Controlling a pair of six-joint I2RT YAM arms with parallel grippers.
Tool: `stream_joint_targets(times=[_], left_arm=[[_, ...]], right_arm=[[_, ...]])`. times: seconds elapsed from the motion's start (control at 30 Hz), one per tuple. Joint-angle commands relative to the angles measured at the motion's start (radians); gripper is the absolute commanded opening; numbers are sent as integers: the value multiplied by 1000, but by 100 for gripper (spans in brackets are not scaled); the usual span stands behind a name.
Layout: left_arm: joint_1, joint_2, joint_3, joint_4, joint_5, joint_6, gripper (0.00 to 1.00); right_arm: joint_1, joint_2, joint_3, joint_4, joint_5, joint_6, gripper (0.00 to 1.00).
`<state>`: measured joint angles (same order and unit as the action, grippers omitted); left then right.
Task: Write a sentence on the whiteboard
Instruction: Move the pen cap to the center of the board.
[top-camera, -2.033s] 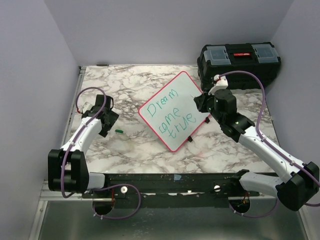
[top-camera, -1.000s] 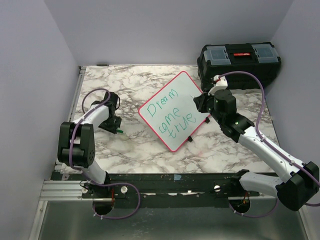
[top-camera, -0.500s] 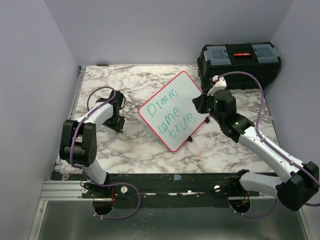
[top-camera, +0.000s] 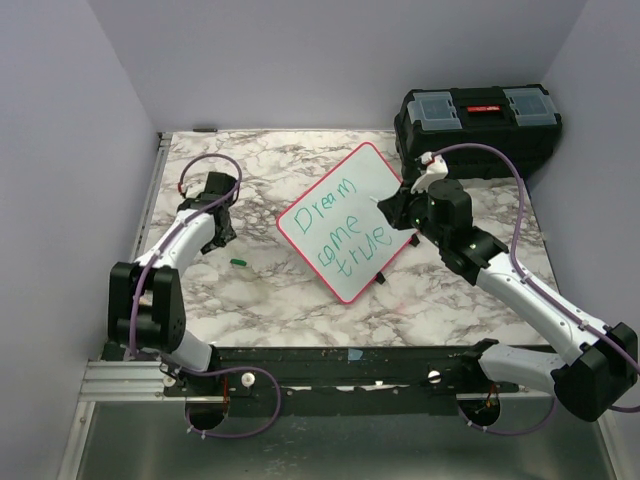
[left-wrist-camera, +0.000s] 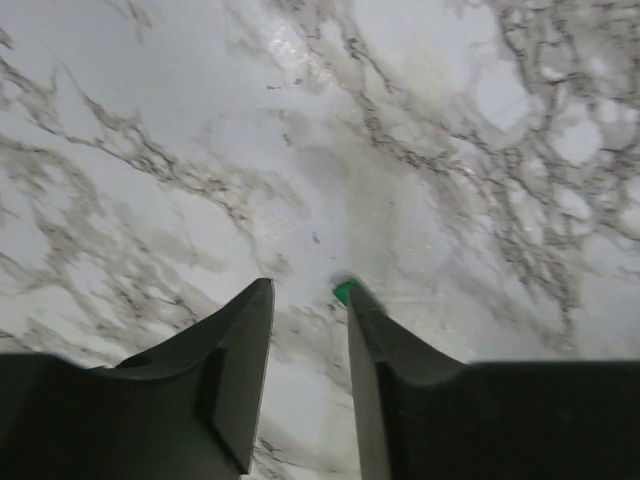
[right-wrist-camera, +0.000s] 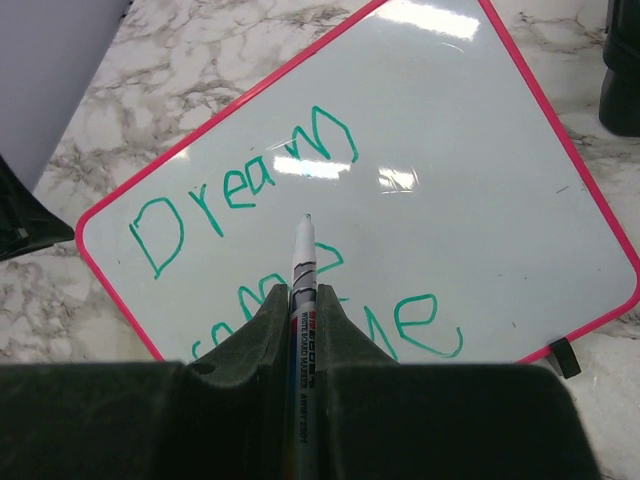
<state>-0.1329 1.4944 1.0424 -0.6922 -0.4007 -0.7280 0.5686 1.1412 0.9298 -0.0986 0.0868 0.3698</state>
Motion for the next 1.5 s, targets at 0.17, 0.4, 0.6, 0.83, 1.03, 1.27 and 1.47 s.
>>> stream_joint_targets(times=[0.17, 0.4, 0.6, 0.83, 1.03, 1.27, 1.47], left_arm=[[-1, 147, 4, -35, -128, 253, 99], [-82, 317, 103, -129, -67, 316, 99], [-157, 370, 145, -216, -30, 313, 98], [-215, 308, 107, -277, 20, 268, 98], [-201, 211, 65, -228, 150, 223, 98], [-118, 63, 76, -190, 103, 230, 98], [-33, 56, 47, -188, 97, 281, 99]], right_arm=[[5, -37, -24, 18, -111, 32, 1], [5, -69, -47, 33, -118, 38, 1], [5, -93, -55, 33, -115, 39, 1], [5, -95, -59, 33, -117, 40, 1], [5, -84, -62, 40, -133, 44, 1], [5, -85, -61, 42, -133, 45, 1], [5, -78, -61, 43, -131, 45, 1]])
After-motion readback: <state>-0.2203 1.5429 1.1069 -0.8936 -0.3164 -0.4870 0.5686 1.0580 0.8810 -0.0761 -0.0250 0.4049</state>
